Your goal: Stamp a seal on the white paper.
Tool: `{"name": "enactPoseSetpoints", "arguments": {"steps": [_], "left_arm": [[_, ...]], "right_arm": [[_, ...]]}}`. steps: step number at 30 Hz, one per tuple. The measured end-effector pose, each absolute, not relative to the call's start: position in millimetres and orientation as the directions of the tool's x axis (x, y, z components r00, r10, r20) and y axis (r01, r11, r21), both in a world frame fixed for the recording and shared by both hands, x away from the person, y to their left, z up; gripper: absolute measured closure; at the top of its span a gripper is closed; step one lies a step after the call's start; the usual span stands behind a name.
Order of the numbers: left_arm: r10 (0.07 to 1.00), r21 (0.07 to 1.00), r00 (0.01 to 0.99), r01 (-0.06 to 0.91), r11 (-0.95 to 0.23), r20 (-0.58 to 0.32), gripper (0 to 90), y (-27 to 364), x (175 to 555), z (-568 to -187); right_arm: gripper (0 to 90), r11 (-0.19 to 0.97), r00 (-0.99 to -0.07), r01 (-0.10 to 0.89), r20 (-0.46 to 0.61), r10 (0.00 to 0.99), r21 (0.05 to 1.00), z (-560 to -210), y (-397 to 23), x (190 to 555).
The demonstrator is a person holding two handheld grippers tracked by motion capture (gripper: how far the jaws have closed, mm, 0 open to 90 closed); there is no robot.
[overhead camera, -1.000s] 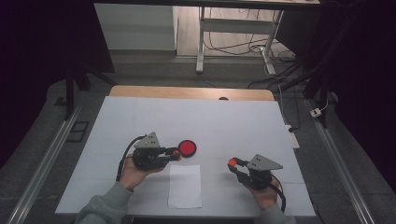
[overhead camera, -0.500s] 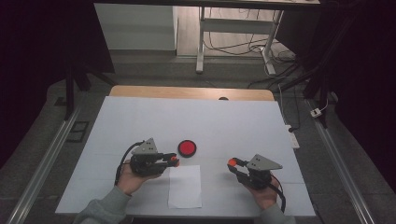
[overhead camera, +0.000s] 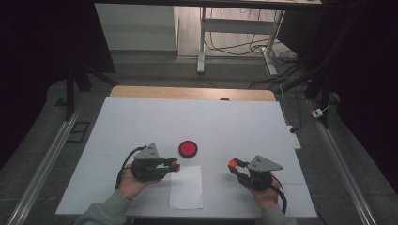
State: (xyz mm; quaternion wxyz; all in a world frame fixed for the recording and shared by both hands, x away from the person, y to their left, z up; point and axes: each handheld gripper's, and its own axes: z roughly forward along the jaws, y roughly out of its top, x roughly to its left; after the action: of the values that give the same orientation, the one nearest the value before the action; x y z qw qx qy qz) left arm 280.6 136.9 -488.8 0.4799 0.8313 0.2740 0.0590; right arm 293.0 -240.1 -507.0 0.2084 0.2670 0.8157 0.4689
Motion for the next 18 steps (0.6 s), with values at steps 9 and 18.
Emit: {"name": "enactPoseSetpoints", "arguments": {"steps": [9, 18], "left_arm": [[0.51, 0.819, 0.844, 0.404, -0.407, -0.163, 72.2, 132.6, 280.5, -494.2], [0.503, 0.811, 0.848, 0.408, -0.418, -0.167, 72.2, 129.1, 279.6, -498.8]], "right_arm": [[64.4, 0.417, -0.77, 0.246, -0.084, 0.632, 0.875, -507.6, -239.5, 292.9], [64.4, 0.415, -0.771, 0.246, -0.083, 0.632, 0.876, -507.4, -239.8, 292.8]]}}
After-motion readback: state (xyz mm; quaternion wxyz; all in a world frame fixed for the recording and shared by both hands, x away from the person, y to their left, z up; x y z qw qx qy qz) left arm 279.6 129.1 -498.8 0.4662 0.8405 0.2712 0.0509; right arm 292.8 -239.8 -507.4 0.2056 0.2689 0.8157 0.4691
